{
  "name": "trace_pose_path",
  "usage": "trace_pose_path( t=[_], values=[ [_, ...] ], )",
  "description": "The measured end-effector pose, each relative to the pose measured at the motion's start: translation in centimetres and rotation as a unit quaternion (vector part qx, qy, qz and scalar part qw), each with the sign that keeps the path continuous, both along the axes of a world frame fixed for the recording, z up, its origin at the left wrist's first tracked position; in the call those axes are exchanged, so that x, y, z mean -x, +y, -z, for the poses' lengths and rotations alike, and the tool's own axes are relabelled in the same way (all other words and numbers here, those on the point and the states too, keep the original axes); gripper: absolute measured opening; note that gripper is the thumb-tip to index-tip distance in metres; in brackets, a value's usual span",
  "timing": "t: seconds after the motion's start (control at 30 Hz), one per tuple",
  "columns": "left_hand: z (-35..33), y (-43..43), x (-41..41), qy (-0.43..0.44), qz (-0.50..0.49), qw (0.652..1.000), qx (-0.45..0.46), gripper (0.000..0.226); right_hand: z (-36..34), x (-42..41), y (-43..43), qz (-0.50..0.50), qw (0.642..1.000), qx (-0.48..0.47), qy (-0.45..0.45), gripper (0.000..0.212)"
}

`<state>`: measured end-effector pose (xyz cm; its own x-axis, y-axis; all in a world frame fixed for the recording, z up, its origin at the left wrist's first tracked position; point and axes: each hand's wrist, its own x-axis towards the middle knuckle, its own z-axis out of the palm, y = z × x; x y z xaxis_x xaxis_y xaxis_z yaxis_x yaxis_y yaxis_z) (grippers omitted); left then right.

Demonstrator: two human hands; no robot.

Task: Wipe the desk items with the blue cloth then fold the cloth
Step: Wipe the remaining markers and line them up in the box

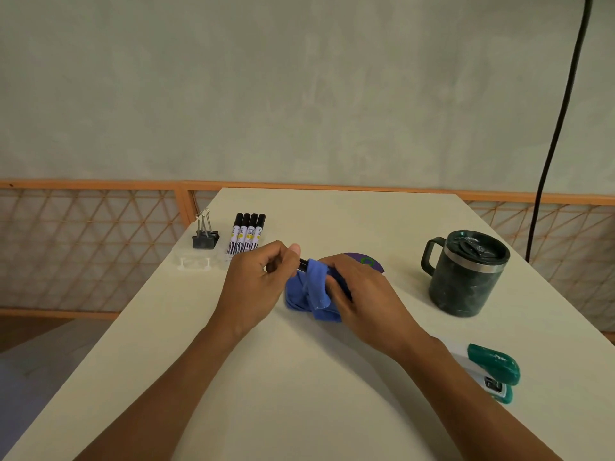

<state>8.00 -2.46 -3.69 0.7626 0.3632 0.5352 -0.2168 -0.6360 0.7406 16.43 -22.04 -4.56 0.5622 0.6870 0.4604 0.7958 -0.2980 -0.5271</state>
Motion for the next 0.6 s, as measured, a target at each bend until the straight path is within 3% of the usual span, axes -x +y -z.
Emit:
trace_pose_path(
  t=[0.3, 0.53, 0.6],
  values=[
    [-0.5, 2.2, 0.1, -0.026, -0.014, 0.999, 0.035, 0.044, -0.9, -0.5, -1.4, 0.014, 1.000, 0.006, -0.003, 0.028],
    [-0.7, 0.8, 0.6, 0.006, 0.028, 0.999, -0.016, 0.032, -0.8, -0.1, -0.9, 0.002, 0.998, 0.023, -0.056, 0.028],
    [-0.6, 0.6, 0.6, 0.016, 0.046, 0.998, -0.032, 0.025, -0.5, -0.2, -0.6, -0.010, 0.999, 0.024, -0.034, 0.030]
  ],
)
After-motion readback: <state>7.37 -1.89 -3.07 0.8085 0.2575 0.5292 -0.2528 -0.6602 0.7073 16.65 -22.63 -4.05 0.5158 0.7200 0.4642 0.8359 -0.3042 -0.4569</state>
